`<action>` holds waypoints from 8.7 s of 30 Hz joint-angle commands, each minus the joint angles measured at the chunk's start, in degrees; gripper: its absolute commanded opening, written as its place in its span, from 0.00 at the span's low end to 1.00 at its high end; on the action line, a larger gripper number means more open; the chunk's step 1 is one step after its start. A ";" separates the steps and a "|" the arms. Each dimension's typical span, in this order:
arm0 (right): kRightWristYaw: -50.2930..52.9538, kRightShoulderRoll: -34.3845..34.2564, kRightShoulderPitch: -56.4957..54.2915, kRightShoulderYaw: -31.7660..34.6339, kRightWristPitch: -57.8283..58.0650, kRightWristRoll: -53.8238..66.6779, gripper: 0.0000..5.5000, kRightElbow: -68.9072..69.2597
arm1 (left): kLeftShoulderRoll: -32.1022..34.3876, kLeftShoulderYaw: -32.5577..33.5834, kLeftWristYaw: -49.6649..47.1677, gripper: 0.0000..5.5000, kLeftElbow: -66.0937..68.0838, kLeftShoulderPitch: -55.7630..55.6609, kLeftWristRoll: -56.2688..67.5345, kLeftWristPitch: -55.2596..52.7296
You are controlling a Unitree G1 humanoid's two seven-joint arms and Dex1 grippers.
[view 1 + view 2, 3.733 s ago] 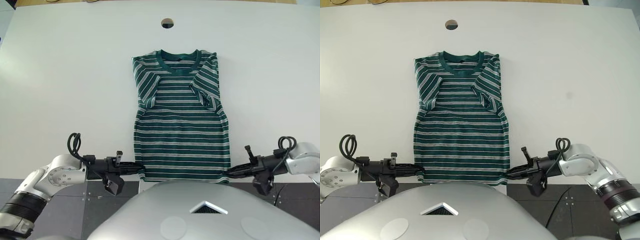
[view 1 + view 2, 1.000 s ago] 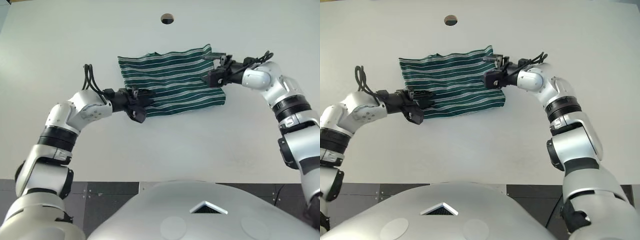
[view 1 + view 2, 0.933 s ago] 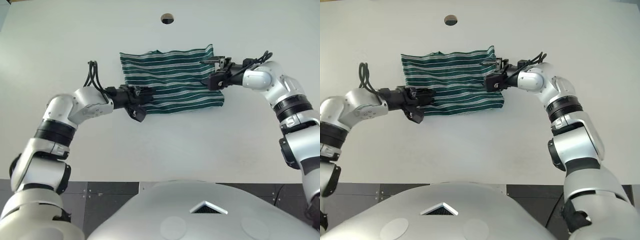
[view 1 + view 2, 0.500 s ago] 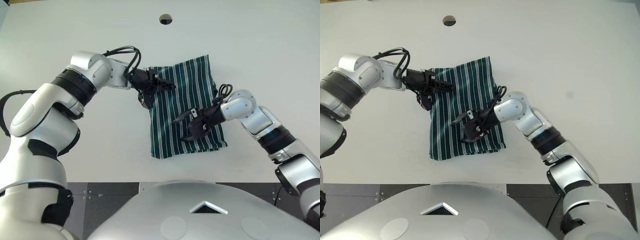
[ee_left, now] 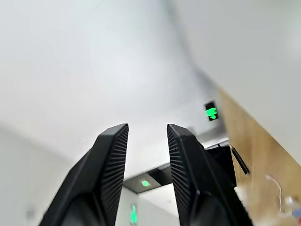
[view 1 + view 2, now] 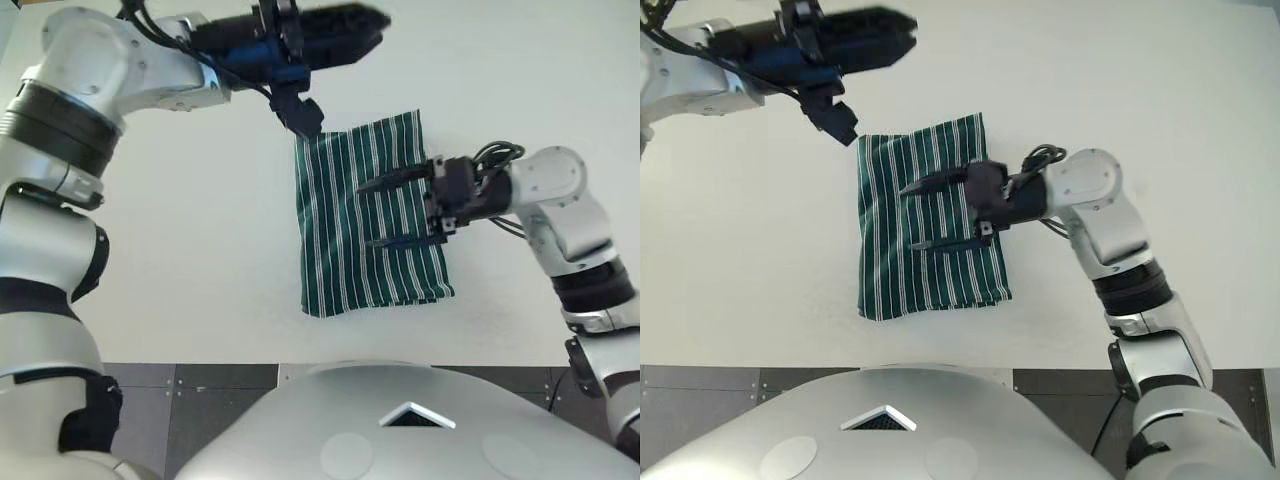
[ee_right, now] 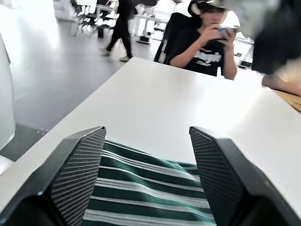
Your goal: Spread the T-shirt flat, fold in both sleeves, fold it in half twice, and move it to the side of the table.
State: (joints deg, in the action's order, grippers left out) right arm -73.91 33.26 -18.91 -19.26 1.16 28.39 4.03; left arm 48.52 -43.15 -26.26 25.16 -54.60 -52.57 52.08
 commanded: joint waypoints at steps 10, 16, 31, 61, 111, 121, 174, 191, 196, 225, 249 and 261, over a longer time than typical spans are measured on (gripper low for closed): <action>-3.64 18.94 14.18 9.08 -37.50 -22.12 0.60 -21.46 | 34.51 -2.97 38.46 0.28 -14.17 57.08 44.78 -1.68; 1.86 16.81 14.74 5.22 -53.56 -32.59 0.60 -26.30 | 27.24 2.79 39.56 0.28 -12.10 61.94 31.09 -3.13; 13.48 14.68 9.87 -4.50 -63.32 -40.18 0.60 -31.19 | 12.22 11.19 43.47 0.40 -12.89 59.98 25.12 0.58; 20.76 12.07 3.83 -14.82 -63.74 -44.59 0.14 -36.62 | 0.42 11.24 55.43 0.12 -12.22 53.07 23.28 -0.70; 14.37 -2.74 8.13 1.59 10.80 -6.29 0.19 -7.13 | -9.96 42.44 95.48 0.06 -7.96 58.58 88.22 -53.51; 22.11 -15.14 0.41 7.73 22.79 -3.11 0.49 -18.06 | -14.56 45.56 85.97 0.30 -10.72 54.72 89.40 -71.45; 25.58 -16.78 0.37 -4.58 -43.49 -32.85 0.73 -22.05 | -15.04 51.37 65.27 0.68 -31.24 65.41 34.23 9.61; 30.83 -17.72 -2.47 -8.76 -45.66 -41.44 0.73 -30.98 | -10.59 48.47 44.82 0.68 -20.47 59.62 0.16 22.38; 32.82 -17.57 -3.17 -9.35 -46.21 -44.19 0.73 -32.37 | -9.30 46.77 39.58 0.68 -21.28 60.05 -2.78 20.65; 49.05 -16.64 -9.38 -7.29 -44.50 -54.14 0.73 -36.74 | -2.56 44.98 33.84 0.68 -29.57 60.08 4.48 12.09; 63.85 -19.59 -18.22 -9.97 -56.14 -53.02 0.73 -45.93 | -4.33 43.02 32.52 0.68 -29.38 56.13 10.89 3.00; 63.34 -19.73 -22.81 -21.65 -31.57 -75.06 0.73 -61.31 | -6.17 47.02 26.32 0.68 -31.39 59.68 9.84 2.00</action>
State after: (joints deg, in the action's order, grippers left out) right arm -8.11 11.11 -41.65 -38.21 -34.03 -42.56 -52.52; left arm 43.06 3.73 0.86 -5.56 4.94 -42.02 54.90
